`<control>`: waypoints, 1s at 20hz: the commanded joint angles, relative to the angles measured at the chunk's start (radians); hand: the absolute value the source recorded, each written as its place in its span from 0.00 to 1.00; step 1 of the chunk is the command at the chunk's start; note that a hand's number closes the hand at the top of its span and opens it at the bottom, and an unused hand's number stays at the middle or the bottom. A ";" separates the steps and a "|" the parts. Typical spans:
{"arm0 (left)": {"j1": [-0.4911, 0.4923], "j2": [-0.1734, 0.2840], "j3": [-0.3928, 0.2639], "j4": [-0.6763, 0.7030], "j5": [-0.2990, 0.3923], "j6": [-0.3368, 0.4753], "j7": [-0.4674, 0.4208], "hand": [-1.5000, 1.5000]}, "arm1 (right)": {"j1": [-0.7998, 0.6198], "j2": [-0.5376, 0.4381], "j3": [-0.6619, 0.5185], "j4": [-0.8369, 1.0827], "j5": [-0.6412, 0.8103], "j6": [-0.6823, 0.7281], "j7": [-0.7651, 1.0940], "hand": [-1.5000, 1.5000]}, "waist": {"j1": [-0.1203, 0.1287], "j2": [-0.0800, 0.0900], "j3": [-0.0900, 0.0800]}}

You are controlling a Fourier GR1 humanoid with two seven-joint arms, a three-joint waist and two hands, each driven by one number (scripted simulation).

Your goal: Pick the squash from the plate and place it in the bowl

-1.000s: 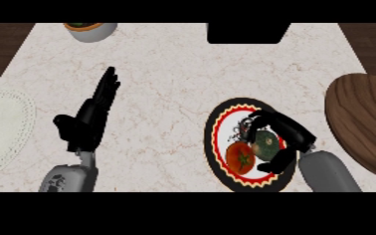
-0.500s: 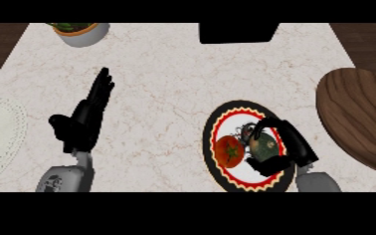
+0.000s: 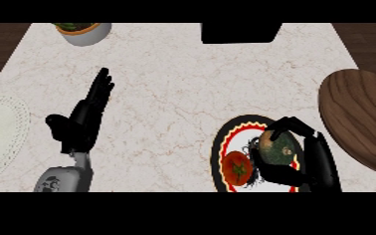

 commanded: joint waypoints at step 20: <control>-0.042 -0.052 -0.050 0.026 -0.043 0.018 0.007 0.50 | -0.577 -0.108 -0.127 -0.433 0.360 0.334 0.925 1.00 | 0.032 0.011 0.002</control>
